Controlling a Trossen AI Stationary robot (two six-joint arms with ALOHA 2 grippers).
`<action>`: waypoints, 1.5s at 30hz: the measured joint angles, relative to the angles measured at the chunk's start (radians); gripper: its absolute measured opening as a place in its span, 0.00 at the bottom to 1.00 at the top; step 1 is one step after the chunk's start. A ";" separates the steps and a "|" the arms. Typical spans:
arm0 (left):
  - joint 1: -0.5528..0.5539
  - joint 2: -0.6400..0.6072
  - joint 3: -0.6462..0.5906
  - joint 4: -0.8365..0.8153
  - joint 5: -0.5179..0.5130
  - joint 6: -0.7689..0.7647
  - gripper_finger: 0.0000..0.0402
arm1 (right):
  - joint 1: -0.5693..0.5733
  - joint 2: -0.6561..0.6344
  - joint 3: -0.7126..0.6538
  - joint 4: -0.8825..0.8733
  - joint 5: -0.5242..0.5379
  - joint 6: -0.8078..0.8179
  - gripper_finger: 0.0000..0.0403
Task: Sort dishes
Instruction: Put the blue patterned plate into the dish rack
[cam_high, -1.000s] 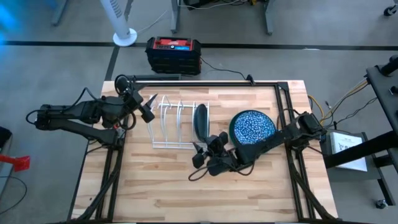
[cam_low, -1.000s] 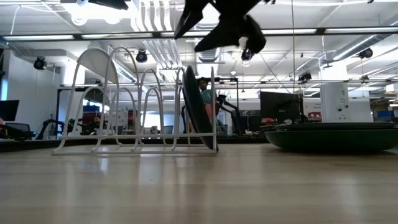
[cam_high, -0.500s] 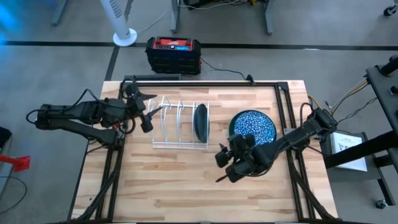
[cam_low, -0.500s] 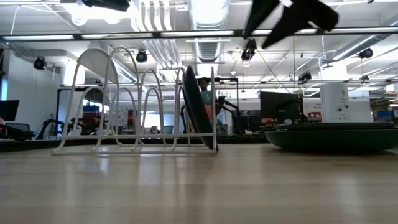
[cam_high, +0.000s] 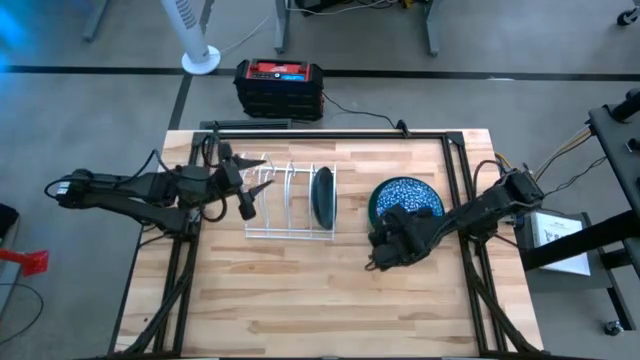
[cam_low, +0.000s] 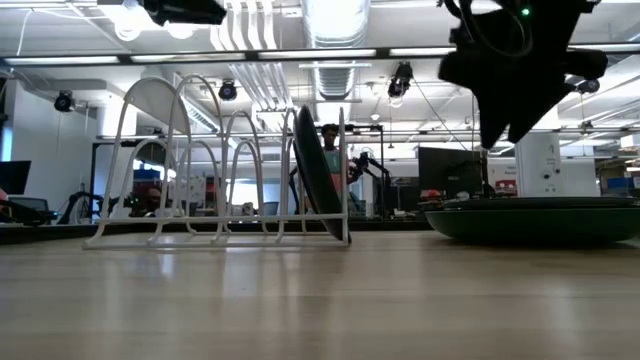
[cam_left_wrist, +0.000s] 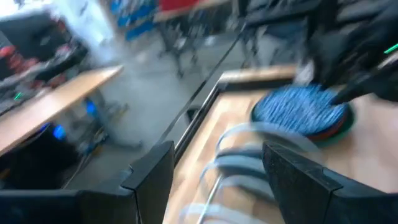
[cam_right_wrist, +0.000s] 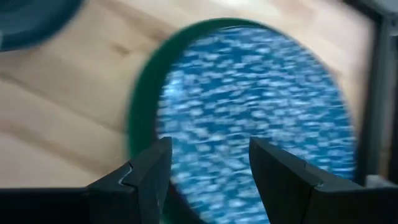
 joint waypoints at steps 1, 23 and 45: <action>0.000 0.003 -0.009 0.058 0.021 0.012 0.58 | -0.008 -0.023 -0.015 -0.032 0.001 -0.002 0.50; 0.069 0.558 0.232 0.302 -0.095 0.116 0.58 | -0.075 -0.729 -0.500 0.243 -0.019 -0.120 0.47; 0.067 0.600 0.331 0.192 -0.103 -0.040 0.58 | -0.073 -0.400 -0.503 0.546 -0.277 -0.830 0.47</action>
